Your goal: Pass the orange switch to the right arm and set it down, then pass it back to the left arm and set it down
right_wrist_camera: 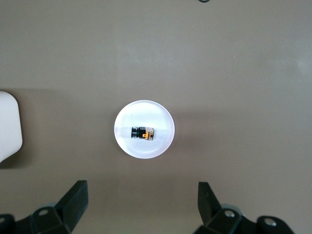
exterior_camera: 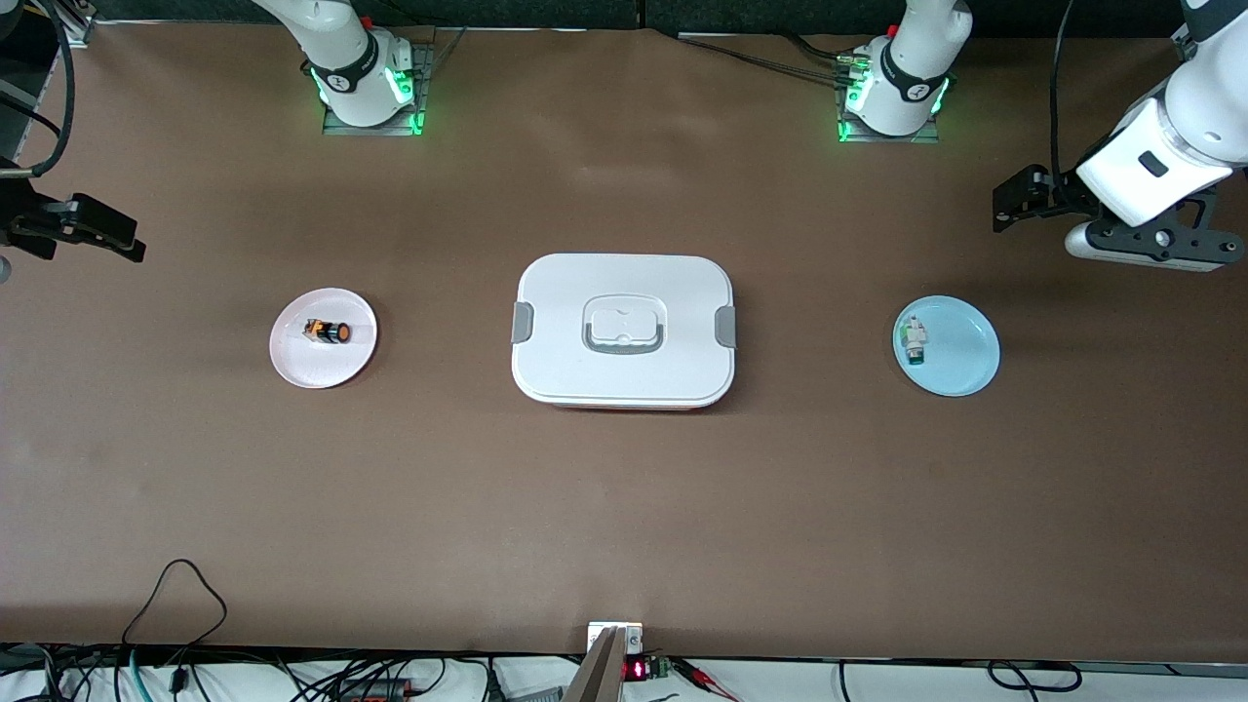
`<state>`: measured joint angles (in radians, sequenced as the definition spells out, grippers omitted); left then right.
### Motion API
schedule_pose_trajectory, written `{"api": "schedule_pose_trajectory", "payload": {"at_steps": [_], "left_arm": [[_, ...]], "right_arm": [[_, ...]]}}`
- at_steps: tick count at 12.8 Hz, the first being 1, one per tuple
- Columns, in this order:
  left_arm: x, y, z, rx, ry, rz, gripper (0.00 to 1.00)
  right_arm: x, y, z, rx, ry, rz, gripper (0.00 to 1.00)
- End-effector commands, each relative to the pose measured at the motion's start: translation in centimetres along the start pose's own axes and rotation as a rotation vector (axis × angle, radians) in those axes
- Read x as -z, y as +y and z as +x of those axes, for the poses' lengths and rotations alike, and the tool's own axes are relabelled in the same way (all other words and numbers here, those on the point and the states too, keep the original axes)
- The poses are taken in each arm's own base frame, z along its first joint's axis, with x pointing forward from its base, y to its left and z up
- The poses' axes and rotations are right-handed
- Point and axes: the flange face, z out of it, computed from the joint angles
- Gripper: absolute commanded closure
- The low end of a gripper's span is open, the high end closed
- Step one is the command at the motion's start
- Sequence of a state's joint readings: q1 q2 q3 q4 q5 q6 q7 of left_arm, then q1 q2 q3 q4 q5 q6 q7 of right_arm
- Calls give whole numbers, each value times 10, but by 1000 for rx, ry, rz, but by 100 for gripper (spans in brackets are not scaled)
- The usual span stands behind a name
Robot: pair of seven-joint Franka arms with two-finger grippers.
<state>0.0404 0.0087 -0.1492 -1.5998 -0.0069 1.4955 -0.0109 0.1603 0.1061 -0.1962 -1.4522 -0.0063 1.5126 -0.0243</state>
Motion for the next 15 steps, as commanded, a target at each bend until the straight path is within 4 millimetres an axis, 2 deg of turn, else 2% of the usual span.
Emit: {"api": "schedule_pose_trajectory", "payload": {"at_steps": [1,6,10,13,15], "left_arm": [[0,-10,3,-35,3,-21,0],[2,-1,2,-20,0,-19,0],[2,-1,2,-20,0,-19,0],[2,-2,2,-19,-2,-20,0],[1,-2,2,-22,-3,-20,0]], "right_arm": [[5,1,-3,-3,-7,-7,0],[0,1,0,8,-14,-9,0],[-38,-4,21,16,-73,-22,0],[-45,-6,22,14,-86,-20,0],[-51,-14,25,25,-101,-23,0]]}}
